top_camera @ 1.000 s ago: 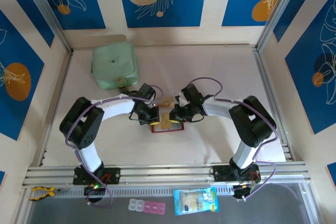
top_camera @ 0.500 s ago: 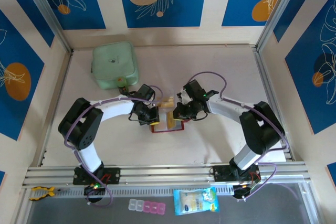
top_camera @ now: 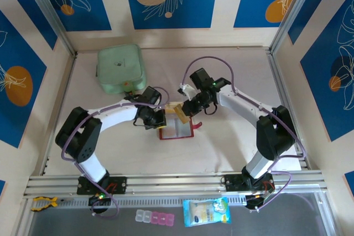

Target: Take the credit cards out of the card holder

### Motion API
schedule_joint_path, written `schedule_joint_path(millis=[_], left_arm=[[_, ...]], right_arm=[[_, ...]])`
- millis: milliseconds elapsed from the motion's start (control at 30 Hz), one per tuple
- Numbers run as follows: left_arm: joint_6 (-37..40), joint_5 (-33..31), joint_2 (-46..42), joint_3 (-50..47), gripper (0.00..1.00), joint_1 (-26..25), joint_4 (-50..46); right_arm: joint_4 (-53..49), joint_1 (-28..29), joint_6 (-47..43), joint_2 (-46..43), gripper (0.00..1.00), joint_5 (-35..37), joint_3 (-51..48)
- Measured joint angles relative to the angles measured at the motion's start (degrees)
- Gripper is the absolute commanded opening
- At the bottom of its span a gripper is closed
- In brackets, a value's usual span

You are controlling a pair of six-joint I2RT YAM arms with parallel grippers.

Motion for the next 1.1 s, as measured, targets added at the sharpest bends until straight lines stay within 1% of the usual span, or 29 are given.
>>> schedule_joint_path(millis=[133,233,433,567,800,1000,1100], left_arm=[[0.00,-0.57,-2.14,-0.42,0.05,0.96,0.09],[-0.02,-0.72,-4.26,-1.75,0.05,1.92,0.07],[-0.48,-1.07,-6.56,-4.76,0.05,3.45,0.07],[-1.07,-1.31,-7.78,-5.97,0.05,3.98,0.09],[-1.53,-1.55,-8.63,-6.34,0.05,4.52,0.09],[-1.55,-1.95,-8.85,-6.34,0.06,4.98,0.07],[-1.55,-1.97,-8.87,-6.45,0.06,5.14,0.11]], right_arm=[[-3.74,0.22,-12.39,1.27,0.00,3.82,2.16],[-6.86,0.50,-20.50,3.91,0.00,6.64,5.22],[-10.91,0.52,-31.95,10.80,0.00,9.44,13.92],[-12.74,0.52,-36.28,14.60,0.00,9.46,20.41],[-14.69,0.87,-40.79,20.41,0.00,8.92,29.64],[-15.63,0.92,-42.86,23.23,0.00,8.72,32.63],[-15.89,0.92,-43.39,24.13,0.03,8.37,33.22]])
